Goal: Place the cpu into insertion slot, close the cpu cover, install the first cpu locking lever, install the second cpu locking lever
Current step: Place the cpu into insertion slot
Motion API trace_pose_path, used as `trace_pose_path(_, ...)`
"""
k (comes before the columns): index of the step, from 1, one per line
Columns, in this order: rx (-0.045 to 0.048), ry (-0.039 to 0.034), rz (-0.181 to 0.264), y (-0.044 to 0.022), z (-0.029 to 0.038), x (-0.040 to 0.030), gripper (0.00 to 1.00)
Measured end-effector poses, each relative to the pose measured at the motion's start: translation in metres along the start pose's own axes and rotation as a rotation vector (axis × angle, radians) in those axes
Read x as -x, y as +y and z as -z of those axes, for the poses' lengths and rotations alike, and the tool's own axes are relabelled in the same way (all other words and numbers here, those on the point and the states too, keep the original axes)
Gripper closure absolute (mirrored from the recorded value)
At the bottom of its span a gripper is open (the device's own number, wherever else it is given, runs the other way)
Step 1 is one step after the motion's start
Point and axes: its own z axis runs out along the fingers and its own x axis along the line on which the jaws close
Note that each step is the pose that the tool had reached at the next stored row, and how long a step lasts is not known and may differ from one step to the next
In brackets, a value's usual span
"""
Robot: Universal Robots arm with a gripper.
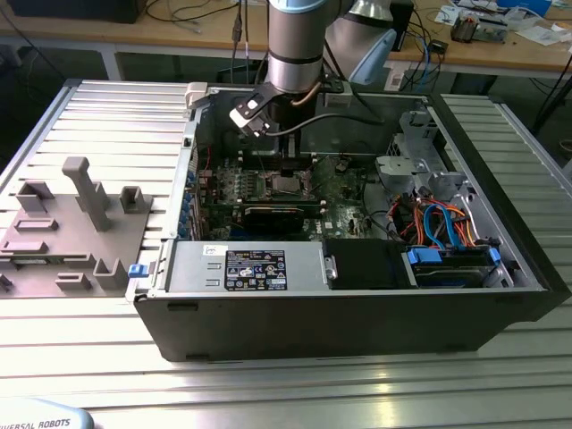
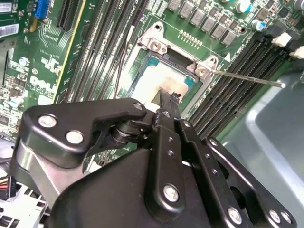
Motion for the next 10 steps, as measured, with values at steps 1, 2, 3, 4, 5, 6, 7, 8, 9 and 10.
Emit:
trace_pose_path(1,0.0,0.0,0.0,0.0,0.0011,0.0,0.89)
trace_pose_path(2,0.0,-0.0001,0.0,0.0001,0.0017,0.0001,0.89)
trace_pose_path(3,0.0,0.0001,0.0,0.0001,0.002,0.0,0.89)
trace_pose_path(4,0.0001,0.0001,0.0,0.0002,0.0023,0.0001,0.89)
trace_pose_path(5,0.0001,0.0002,0.0,0.0002,0.0025,0.0,0.89)
trace_pose_path(6,0.0001,0.0002,0.0,0.0002,0.0027,0.0001,0.89)
trace_pose_path(7,0.0001,0.0,0.0,0.0002,0.0029,0.0001,0.89)
trace_pose_path(8,0.0001,0.0,0.0,0.0002,0.0031,0.0001,0.89)
trace_pose_path(9,0.0,0.0,0.0,0.0002,0.0033,0.0001,0.89)
trace_pose_path(10,-0.0001,-0.0001,0.0,0.0003,0.0038,0.0001,0.89)
